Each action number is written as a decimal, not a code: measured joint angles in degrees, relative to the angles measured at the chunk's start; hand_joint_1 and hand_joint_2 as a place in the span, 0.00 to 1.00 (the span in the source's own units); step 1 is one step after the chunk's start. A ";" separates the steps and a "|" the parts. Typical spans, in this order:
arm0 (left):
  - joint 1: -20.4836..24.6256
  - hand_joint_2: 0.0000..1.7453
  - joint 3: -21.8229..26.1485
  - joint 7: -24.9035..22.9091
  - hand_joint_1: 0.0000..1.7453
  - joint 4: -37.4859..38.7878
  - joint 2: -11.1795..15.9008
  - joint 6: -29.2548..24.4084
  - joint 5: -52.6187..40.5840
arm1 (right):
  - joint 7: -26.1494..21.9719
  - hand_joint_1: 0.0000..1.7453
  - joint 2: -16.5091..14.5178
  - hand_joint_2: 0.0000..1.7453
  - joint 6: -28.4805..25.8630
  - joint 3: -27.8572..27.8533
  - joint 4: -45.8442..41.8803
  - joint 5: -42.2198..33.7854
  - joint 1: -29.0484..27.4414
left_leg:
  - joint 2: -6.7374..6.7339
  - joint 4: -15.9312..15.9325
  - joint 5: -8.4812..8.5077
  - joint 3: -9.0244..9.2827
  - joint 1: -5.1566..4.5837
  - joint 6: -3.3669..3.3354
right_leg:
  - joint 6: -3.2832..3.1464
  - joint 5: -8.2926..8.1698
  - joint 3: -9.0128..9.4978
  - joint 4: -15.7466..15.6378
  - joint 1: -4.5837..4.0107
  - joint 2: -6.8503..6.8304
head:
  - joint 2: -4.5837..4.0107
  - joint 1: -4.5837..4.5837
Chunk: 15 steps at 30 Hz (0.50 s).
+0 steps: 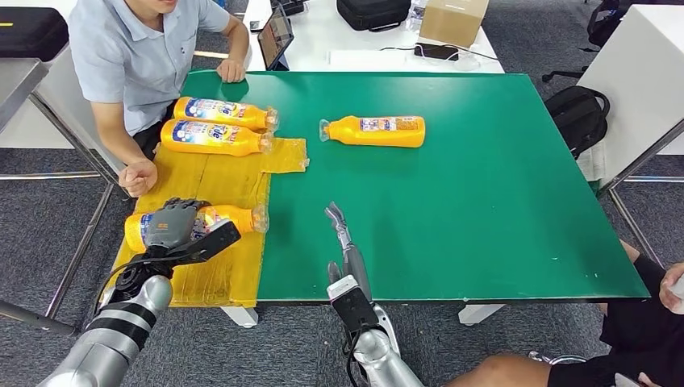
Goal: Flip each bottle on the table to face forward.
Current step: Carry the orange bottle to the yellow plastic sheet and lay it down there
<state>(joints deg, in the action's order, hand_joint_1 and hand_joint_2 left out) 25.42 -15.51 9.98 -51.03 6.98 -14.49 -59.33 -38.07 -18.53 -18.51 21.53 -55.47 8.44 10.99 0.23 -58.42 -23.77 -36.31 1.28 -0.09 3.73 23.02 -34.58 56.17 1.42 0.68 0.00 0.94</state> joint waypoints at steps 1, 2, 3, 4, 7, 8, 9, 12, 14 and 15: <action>0.22 1.00 -0.16 -0.02 1.00 0.70 0.09 0.00 -0.01 | 0.00 0.00 0.00 0.00 0.01 0.04 0.00 0.00 0.00 | 0.00 0.00 0.00 0.00 0.00 0.00 | 0.00 0.00 -0.01 0.00 0.00 0.00 | 0.00 -0.01; 0.41 1.00 -0.28 -0.04 1.00 1.30 0.17 0.02 -0.02 | 0.00 0.00 0.00 0.00 0.03 0.08 0.00 -0.01 0.00 | 0.00 0.00 -0.01 -0.01 0.00 0.00 | 0.00 0.00 -0.02 0.00 0.00 0.01 | 0.00 -0.01; 0.58 1.00 -0.36 -0.13 1.00 1.87 0.22 0.05 -0.03 | 0.00 0.00 0.00 0.00 0.10 0.11 0.00 -0.03 0.00 | -0.01 0.00 -0.01 -0.01 0.00 0.00 | 0.00 0.00 -0.03 0.00 -0.01 0.01 | 0.00 -0.01; 0.74 1.00 -0.40 -0.31 1.00 2.46 0.25 0.10 -0.03 | 0.00 0.00 0.00 0.00 0.20 0.14 0.00 -0.08 0.01 | -0.01 0.00 -0.01 -0.01 0.00 0.00 | 0.00 0.01 -0.04 -0.01 -0.01 0.01 | 0.00 -0.01; 1.46 1.00 -0.40 -0.98 0.98 4.76 0.25 0.09 0.24 | 0.00 0.00 0.00 0.00 0.55 0.25 0.00 -0.21 0.02 | 0.00 0.01 -0.01 0.00 0.00 0.01 | -0.01 0.01 -0.02 0.00 -0.01 0.00 | 0.00 -0.01; 1.88 1.00 -0.38 -1.02 0.96 5.77 0.25 0.05 0.53 | 0.00 0.00 0.00 0.00 0.66 0.30 0.01 -0.27 0.02 | 0.00 0.01 -0.01 0.00 0.00 0.01 | -0.02 0.02 0.00 0.00 -0.01 0.00 | 0.00 -0.01; 2.36 1.00 -0.36 -0.88 0.90 6.87 0.23 0.09 0.93 | 0.00 0.00 0.00 0.00 0.77 0.36 0.01 -0.41 0.04 | 0.01 0.01 -0.01 0.01 0.01 0.01 | -0.02 0.02 0.02 0.00 -0.01 0.00 | 0.00 -0.01; 3.89 1.00 -0.14 0.45 0.30 10.00 0.11 0.91 2.73 | 0.00 0.00 0.00 0.00 1.11 0.61 0.03 -0.99 0.09 | 0.02 0.03 0.00 0.09 0.00 0.02 | -0.03 0.02 0.10 0.00 -0.01 0.00 | 0.00 -0.01; 4.59 1.00 0.27 2.44 0.03 11.37 -0.11 2.50 5.11 | 0.00 0.00 0.00 0.00 1.37 0.86 0.05 -1.31 0.14 | 0.02 0.03 0.00 0.19 0.00 0.02 | -0.03 0.02 0.20 0.00 -0.01 0.00 | 0.00 -0.02; 4.68 1.00 0.65 3.93 0.00 11.65 -0.22 4.24 7.33 | 0.00 0.00 0.01 0.00 1.56 0.99 0.07 -1.55 0.18 | 0.02 0.03 0.00 0.26 0.00 0.02 | -0.03 0.02 0.27 0.00 -0.01 0.00 | 0.00 -0.02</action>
<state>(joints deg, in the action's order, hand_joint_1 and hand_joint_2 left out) 30.10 -14.86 13.90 -39.37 6.76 -10.25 -52.01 -38.07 -18.53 -16.95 22.53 -55.40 6.89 11.17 0.25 -58.39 -23.77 -36.05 1.28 -0.06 3.69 23.04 -34.32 56.17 1.41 0.67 0.00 0.92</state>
